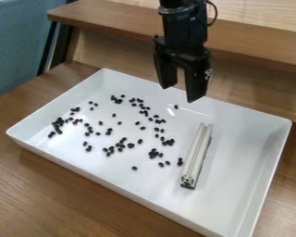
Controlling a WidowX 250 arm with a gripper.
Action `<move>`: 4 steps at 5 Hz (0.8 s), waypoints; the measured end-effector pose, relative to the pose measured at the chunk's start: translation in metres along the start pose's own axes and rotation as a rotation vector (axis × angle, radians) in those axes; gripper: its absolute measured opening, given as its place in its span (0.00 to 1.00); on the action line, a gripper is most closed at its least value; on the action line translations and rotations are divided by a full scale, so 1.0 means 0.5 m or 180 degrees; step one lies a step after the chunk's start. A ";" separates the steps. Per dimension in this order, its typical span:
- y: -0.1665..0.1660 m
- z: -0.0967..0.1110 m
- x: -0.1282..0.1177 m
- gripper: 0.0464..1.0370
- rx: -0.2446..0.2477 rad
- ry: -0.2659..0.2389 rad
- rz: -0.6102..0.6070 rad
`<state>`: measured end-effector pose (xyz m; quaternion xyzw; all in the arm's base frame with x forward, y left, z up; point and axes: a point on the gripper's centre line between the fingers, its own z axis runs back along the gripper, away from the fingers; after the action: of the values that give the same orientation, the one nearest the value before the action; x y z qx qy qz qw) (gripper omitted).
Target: Sweep into pile
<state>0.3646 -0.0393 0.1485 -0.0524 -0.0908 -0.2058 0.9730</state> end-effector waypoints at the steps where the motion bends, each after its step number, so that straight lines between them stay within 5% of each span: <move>1: 0.001 -0.030 -0.006 0.96 -0.0045 0.0123 0.0033; 2: -0.055 -0.099 0.003 0.96 -0.0146 0.0299 -0.0105; 4: -0.067 -0.134 -0.017 0.96 -0.0064 0.0392 0.0639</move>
<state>0.3539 -0.0758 0.0835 -0.0582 -0.0231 -0.1110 0.9918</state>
